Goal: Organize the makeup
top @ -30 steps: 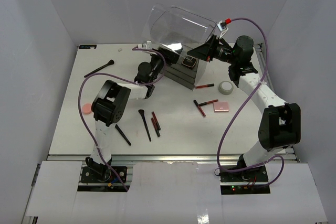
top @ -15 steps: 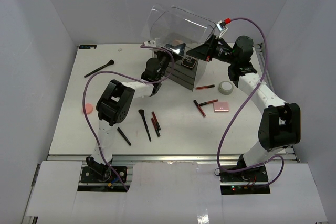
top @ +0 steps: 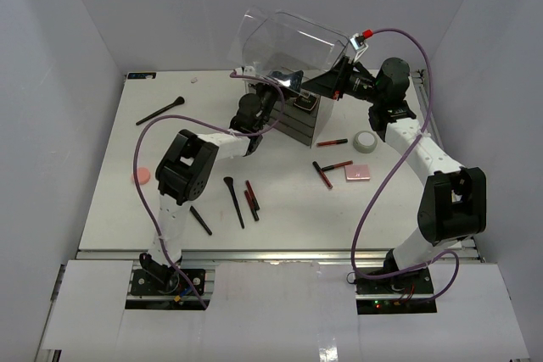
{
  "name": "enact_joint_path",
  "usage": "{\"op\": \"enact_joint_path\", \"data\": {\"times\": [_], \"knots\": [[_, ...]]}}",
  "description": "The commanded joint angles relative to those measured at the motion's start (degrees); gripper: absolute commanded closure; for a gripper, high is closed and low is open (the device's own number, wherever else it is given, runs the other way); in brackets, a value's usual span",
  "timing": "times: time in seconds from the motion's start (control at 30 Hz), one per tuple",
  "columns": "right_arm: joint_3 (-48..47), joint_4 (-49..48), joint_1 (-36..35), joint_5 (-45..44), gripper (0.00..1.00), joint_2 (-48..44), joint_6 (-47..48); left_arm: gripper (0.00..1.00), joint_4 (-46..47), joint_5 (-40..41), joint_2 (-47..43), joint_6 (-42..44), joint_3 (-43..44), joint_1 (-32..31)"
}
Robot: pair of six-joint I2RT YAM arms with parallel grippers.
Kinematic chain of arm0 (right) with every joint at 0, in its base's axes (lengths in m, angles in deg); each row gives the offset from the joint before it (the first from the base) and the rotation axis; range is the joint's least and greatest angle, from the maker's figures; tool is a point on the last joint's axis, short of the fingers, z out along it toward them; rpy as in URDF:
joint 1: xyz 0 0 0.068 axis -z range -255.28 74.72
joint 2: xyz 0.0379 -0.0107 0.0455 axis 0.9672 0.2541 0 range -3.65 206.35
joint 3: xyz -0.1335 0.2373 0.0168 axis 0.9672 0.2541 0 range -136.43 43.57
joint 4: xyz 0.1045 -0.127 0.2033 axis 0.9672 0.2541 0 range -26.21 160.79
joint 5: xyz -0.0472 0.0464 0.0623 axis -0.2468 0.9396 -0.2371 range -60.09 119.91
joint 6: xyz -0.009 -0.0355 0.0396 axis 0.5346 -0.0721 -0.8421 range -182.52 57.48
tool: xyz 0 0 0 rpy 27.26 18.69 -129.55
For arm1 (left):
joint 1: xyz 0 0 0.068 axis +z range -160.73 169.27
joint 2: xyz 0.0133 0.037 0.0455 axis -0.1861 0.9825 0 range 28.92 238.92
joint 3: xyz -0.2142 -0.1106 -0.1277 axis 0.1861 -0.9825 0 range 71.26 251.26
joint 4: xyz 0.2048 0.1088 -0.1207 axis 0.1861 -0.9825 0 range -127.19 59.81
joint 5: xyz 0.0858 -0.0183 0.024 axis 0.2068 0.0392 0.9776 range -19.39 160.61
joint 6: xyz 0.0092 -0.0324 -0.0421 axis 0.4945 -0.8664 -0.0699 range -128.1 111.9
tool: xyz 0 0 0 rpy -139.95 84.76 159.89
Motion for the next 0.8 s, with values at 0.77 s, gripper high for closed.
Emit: {"op": "enact_joint_path", "data": {"times": [0.77], "knots": [[-0.5,2.8,-0.2,2.6,0.91,-5.1,6.1,0.24,2.5,-6.7,-27.2,-8.1,-31.4,1.2]]}}
